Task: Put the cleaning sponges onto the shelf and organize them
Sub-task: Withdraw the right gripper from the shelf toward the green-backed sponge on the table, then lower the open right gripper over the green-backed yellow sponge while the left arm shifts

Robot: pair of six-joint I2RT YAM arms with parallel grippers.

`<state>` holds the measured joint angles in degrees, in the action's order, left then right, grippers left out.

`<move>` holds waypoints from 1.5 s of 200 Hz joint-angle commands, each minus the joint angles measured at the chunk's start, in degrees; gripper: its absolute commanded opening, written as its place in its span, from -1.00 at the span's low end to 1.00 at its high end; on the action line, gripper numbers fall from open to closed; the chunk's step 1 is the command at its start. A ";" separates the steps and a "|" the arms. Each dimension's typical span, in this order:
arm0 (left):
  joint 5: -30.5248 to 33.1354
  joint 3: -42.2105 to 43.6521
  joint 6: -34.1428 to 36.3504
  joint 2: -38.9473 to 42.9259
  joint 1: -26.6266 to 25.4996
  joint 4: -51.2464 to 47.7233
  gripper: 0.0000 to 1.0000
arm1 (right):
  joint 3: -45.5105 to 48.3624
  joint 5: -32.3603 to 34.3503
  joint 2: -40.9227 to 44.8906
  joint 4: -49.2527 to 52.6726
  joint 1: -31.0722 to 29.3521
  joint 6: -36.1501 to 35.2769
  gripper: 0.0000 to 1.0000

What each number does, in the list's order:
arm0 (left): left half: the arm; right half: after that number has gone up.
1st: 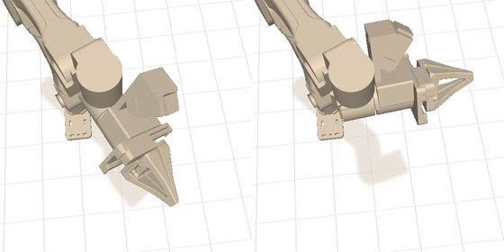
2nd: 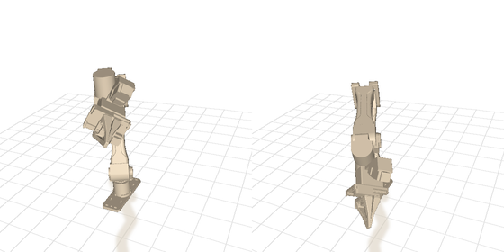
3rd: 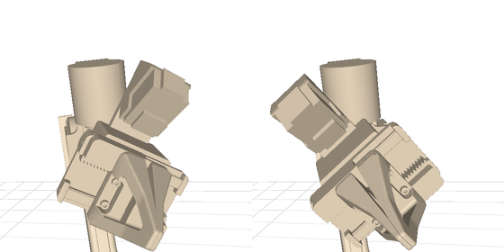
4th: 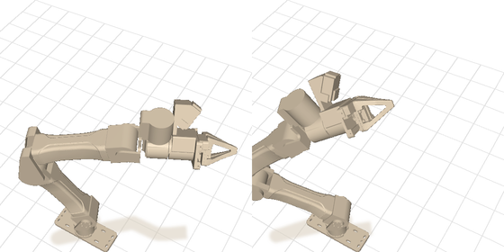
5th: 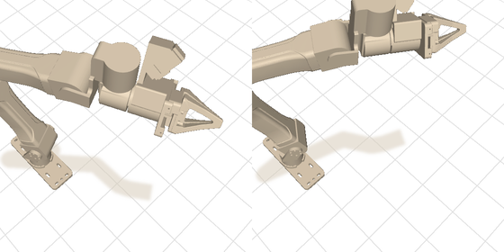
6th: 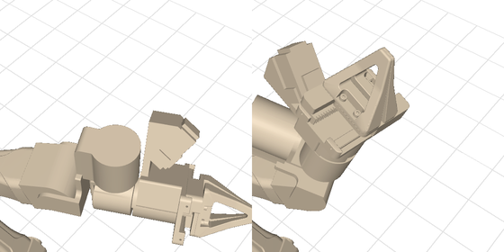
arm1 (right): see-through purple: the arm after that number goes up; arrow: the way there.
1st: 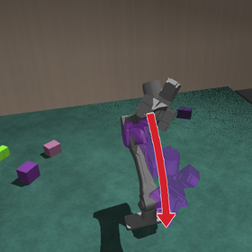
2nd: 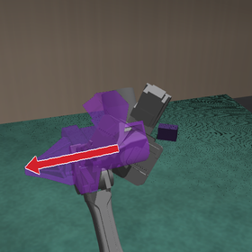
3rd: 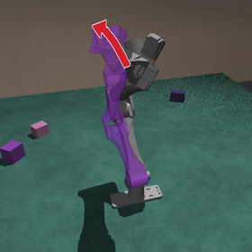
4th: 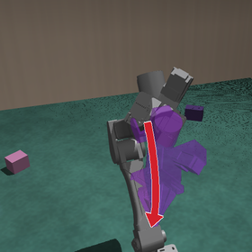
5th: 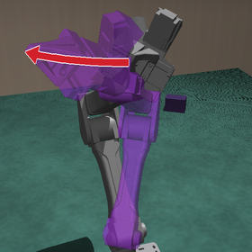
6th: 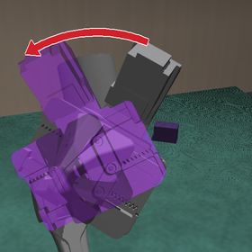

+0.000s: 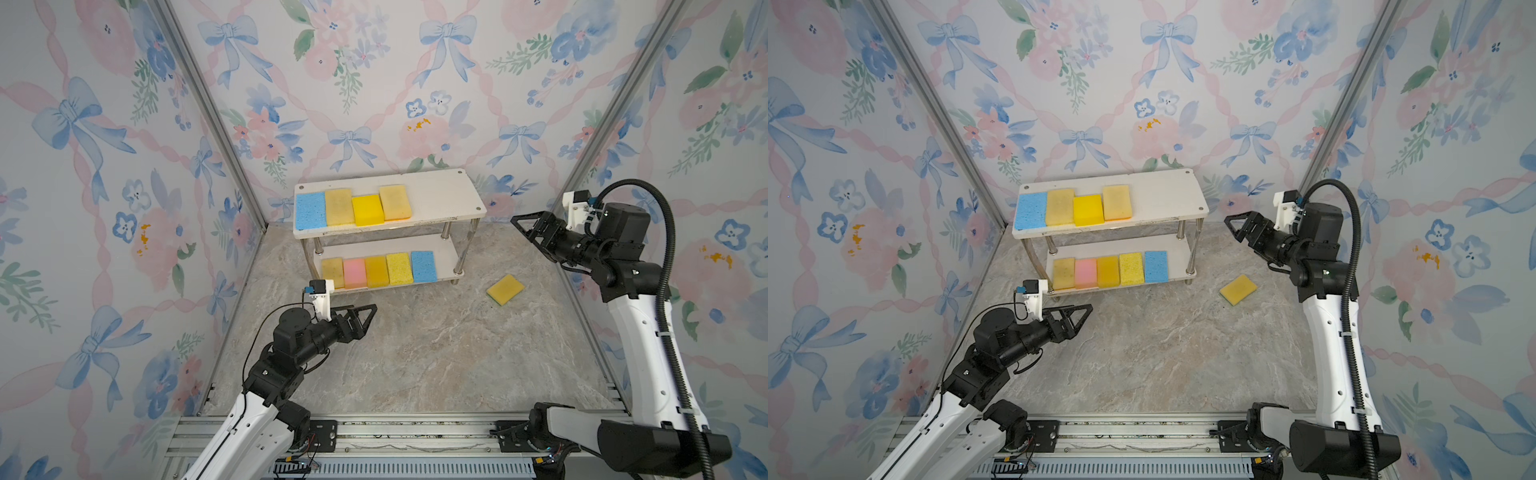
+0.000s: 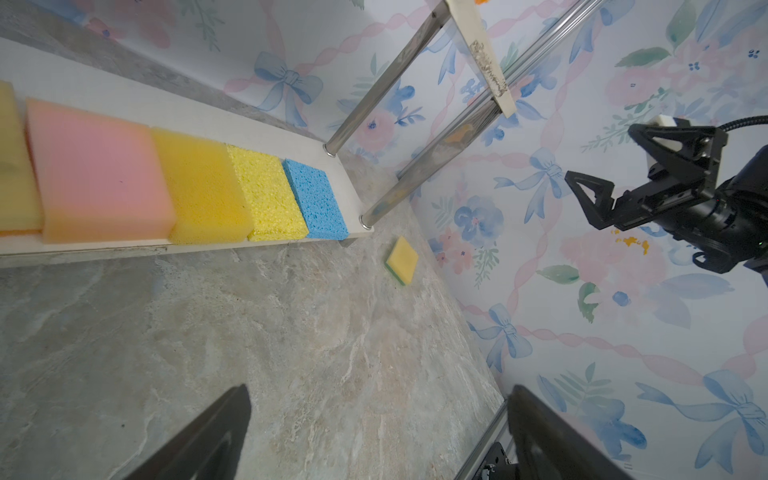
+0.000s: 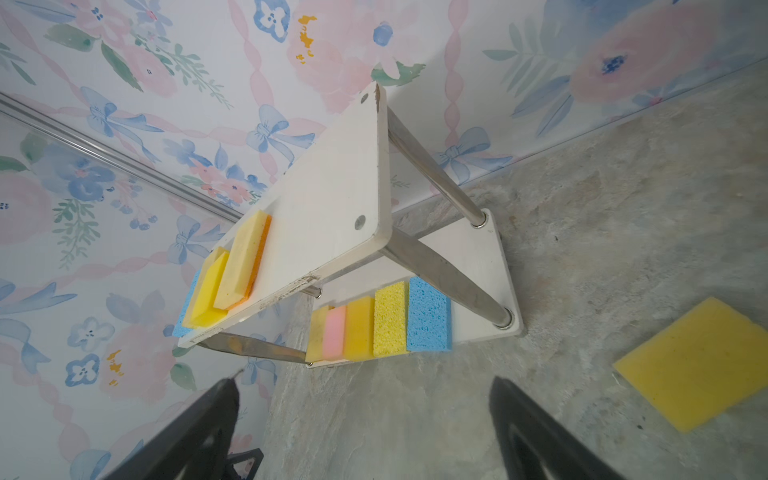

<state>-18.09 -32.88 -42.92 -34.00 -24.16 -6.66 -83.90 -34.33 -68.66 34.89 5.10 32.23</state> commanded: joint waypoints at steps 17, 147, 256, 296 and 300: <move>0.82 -7.77 4.30 -2.81 0.39 -0.43 0.96 | 4.34 2.69 2.87 2.94 1.37 -3.12 0.94; 0.39 -17.66 25.59 -16.10 0.39 -4.59 0.96 | 8.45 3.24 2.22 8.86 2.45 -6.06 0.94; 3.62 -8.33 31.58 -17.15 0.35 -3.60 0.96 | 10.39 7.82 -0.19 12.46 2.63 -9.78 0.94; 4.28 -4.33 31.49 -17.11 0.36 -2.15 0.96 | 11.77 13.02 -3.22 14.14 3.09 -11.64 0.94; 4.32 -4.07 31.48 -17.10 0.42 -2.09 0.96 | 12.03 13.76 -3.50 14.30 3.20 -11.76 0.94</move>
<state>-14.72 -39.38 -12.62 -50.96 -24.16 -10.20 -73.43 -25.56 -70.43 46.54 7.42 22.70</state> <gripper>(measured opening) 0.979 0.970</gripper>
